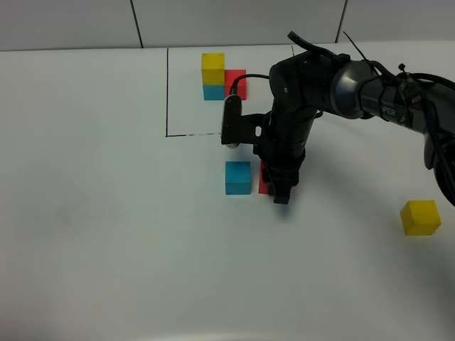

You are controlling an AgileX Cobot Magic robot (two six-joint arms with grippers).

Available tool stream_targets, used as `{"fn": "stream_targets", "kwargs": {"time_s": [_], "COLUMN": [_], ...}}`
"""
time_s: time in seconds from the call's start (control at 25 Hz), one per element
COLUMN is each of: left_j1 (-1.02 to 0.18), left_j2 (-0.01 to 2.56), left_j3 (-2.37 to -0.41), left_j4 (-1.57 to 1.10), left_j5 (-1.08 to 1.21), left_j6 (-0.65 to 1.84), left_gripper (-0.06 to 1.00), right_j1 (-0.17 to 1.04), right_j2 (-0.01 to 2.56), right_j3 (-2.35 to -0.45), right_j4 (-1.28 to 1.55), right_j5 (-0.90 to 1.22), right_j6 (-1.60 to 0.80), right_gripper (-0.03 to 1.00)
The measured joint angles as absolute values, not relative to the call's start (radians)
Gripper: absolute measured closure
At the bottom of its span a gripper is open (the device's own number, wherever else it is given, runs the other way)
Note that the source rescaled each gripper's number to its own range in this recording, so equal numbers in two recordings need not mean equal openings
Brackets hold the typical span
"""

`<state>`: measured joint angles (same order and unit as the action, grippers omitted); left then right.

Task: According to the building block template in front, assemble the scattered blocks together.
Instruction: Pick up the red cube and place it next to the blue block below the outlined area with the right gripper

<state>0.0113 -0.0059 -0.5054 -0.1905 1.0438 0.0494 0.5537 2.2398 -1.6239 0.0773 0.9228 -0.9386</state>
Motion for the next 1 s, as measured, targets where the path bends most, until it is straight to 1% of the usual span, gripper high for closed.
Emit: {"fn": "stream_targets", "kwargs": {"time_s": [1.0], "left_j1": [0.011], "left_j2": [-0.006], "left_j3": [-0.505], "left_j4": [-0.191], "left_j5": [1.044], "left_j6": [0.050], "left_gripper": [-0.02], "right_j1": [0.571], "right_j2": [2.247], "right_j3": [-1.629], "right_j4": [0.081], "right_j5": [0.915], "right_j6": [-0.979], "right_gripper": [0.95]}}
